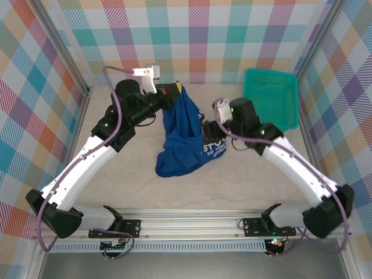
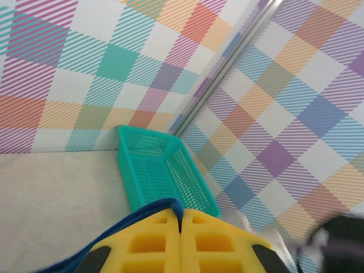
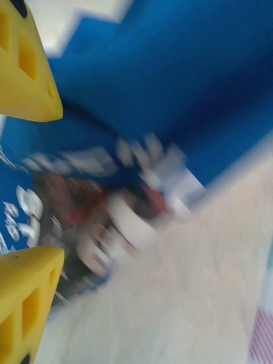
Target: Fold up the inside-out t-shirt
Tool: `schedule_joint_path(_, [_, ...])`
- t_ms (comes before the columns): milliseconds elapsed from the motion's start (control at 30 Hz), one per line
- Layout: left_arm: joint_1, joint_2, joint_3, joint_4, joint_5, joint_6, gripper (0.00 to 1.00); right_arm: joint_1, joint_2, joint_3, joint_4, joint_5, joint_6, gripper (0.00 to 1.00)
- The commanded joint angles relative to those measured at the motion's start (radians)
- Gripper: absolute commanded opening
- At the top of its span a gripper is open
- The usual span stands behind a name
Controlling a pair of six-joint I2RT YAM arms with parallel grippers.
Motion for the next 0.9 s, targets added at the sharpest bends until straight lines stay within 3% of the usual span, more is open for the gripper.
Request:
schedule_joint_path(0, [-0.003, -0.002, 0.023, 0.057, -0.037, -0.025, 0.0, 0.105, -0.044, -0.169, 0.24, -0.043, 0.124, 0.68])
schedule_joint_path(100, [-0.003, 0.001, 0.038, 0.044, -0.055, -0.019, 0.0, 0.208, -0.036, -0.285, 0.367, 0.039, 0.138, 0.74])
schedule_joint_path(267, [-0.003, 0.002, 0.058, 0.023, -0.089, -0.001, 0.0, 0.369, 0.051, -0.396, 0.594, 0.198, 0.162, 0.74])
schedule_joint_path(500, [-0.003, -0.006, 0.07, 0.004, -0.119, 0.021, 0.0, 0.387, 0.245, -0.394, 0.789, 0.338, 0.244, 0.71])
schedule_joint_path(567, [-0.003, -0.015, 0.065, 0.002, -0.144, 0.027, 0.0, 0.382, 0.288, -0.366, 0.791, 0.425, 0.246, 0.61])
schedule_joint_path(767, [0.011, -0.045, 0.051, 0.002, -0.237, 0.054, 0.0, 0.306, 0.23, -0.397, 0.774, 0.458, 0.184, 0.02])
schedule_joint_path(867, [0.063, -0.059, 0.049, -0.01, -0.264, 0.048, 0.0, 0.249, 0.115, -0.422, 0.676, 0.44, 0.128, 0.0])
